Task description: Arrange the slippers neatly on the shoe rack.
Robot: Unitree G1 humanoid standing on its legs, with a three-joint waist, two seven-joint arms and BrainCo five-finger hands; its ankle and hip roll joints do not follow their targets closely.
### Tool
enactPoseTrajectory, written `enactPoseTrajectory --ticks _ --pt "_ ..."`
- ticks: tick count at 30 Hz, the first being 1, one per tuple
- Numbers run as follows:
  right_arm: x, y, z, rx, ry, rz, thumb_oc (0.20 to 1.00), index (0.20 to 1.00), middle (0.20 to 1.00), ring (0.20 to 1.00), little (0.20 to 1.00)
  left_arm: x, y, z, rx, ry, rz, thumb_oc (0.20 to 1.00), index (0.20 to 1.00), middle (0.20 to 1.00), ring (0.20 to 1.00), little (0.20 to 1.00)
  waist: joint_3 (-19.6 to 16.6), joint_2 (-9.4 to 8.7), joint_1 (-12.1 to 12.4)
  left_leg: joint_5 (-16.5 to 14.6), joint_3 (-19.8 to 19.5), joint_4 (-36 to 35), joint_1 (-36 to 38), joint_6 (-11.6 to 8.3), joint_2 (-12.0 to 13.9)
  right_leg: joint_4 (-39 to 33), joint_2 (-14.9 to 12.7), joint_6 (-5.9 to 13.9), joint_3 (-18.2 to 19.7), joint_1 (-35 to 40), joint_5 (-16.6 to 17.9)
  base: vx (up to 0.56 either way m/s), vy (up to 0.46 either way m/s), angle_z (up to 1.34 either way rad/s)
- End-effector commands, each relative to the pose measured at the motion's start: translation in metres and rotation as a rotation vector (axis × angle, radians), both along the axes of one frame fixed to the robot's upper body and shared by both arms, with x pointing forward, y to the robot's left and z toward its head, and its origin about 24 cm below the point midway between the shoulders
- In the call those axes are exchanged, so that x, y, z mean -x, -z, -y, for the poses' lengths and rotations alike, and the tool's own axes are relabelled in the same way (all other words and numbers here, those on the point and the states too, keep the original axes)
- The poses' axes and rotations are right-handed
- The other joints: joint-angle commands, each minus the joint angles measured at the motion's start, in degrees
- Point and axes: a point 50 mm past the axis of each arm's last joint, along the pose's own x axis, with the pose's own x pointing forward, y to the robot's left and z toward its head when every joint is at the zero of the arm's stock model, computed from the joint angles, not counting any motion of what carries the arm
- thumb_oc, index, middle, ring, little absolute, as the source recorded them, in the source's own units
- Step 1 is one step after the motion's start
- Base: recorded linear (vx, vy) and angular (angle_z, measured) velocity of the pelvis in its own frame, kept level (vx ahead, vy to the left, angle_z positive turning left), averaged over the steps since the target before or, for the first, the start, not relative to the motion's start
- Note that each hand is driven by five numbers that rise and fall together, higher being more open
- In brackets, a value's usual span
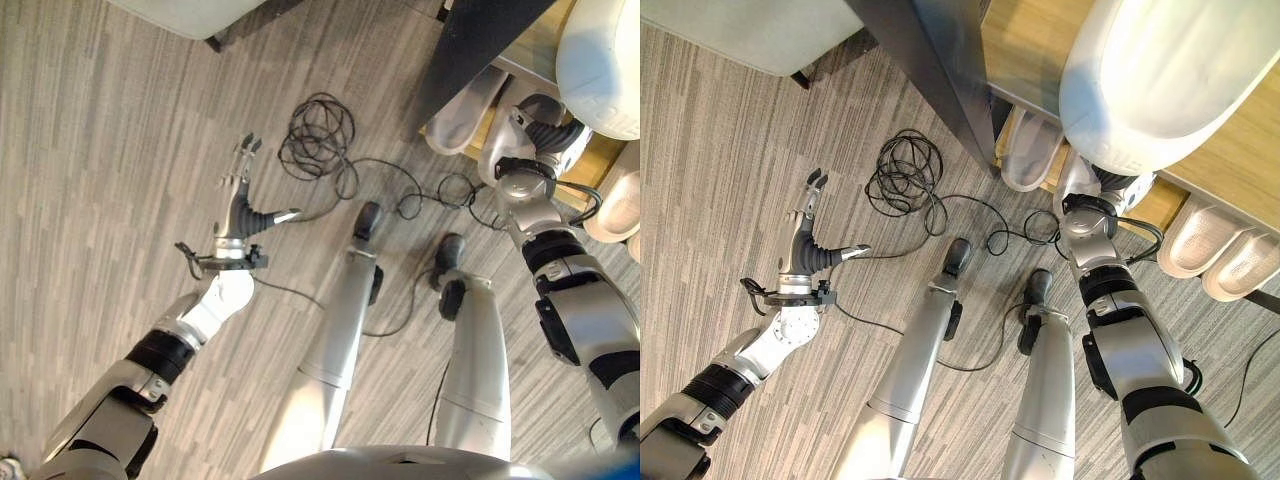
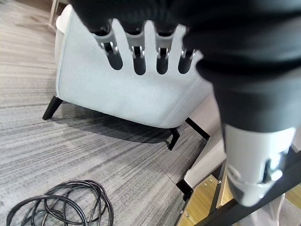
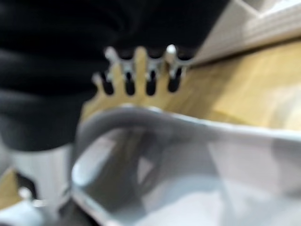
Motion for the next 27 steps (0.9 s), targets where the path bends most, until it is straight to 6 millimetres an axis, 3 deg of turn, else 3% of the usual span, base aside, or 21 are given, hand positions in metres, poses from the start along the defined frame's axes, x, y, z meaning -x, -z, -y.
enactPoseTrajectory --ticks 1,6,18,27 --pt "0.005 -0.015 0.008 0.014 -0.004 0.106 1.0 1.0 1.0 1.0 1.0 0.011 0.003 -0.002 0.015 0.034 0.011 1.0 1.0 1.0 1.0 1.0 -0.34 2.16 0.09 -0.32 2.74 -5.96 -1.18 3.35 0.01 -2.53 2.2 -1.44 2.31 2.0 0.85 0.0 0.0 0.0" --pt "0.012 -0.004 0.003 0.028 -0.08 0.127 1.0 1.0 1.0 1.0 1.0 0.009 0.001 -0.003 0.031 0.03 0.011 1.0 1.0 1.0 1.0 1.0 -0.16 2.04 -0.45 -0.25 3.22 -5.83 -0.77 3.41 0.27 -2.36 2.31 -1.51 2.22 2.32 0.96 0.0 0.0 0.0" --pt "0.036 0.024 0.014 0.175 -0.091 0.082 1.0 1.0 1.0 1.0 1.0 0.012 0.008 -0.007 0.006 0.018 -0.024 1.0 1.0 1.0 1.0 1.0 1.63 2.1 -2.44 0.63 3.54 -6.69 0.72 3.21 0.8 -2.6 2.27 -1.03 2.53 3.45 1.89 -0.02 0.009 -0.02" --pt "0.064 0.075 0.009 0.547 -0.176 -0.156 1.0 1.0 1.0 1.0 1.0 0.021 0.023 -0.013 -0.086 -0.011 -0.063 1.0 1.0 1.0 1.0 1.0 1.78 1.87 -4.3 1.17 3.02 -7.09 0.37 2.92 1.47 -3.04 2.28 -1.03 2.67 3.01 2.42 -0.01 0.0 -0.03"
